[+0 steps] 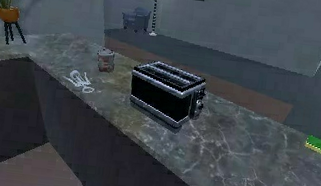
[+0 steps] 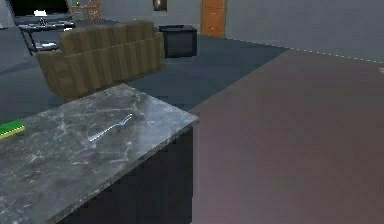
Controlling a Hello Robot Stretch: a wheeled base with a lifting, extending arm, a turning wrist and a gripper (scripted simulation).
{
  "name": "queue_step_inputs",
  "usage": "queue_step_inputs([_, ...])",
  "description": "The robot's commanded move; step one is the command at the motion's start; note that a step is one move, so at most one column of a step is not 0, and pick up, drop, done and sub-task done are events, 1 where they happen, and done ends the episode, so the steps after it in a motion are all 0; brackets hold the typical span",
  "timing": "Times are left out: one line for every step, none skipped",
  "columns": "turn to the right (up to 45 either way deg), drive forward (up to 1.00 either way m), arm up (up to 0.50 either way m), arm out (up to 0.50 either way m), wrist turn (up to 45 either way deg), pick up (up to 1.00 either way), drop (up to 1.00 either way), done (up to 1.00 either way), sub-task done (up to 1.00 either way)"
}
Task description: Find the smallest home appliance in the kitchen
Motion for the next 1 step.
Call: queue_step_inputs([0.0, 0.0, 0.0, 0.0, 0.0, 0.0, 0.0, 1.0, 0.0])
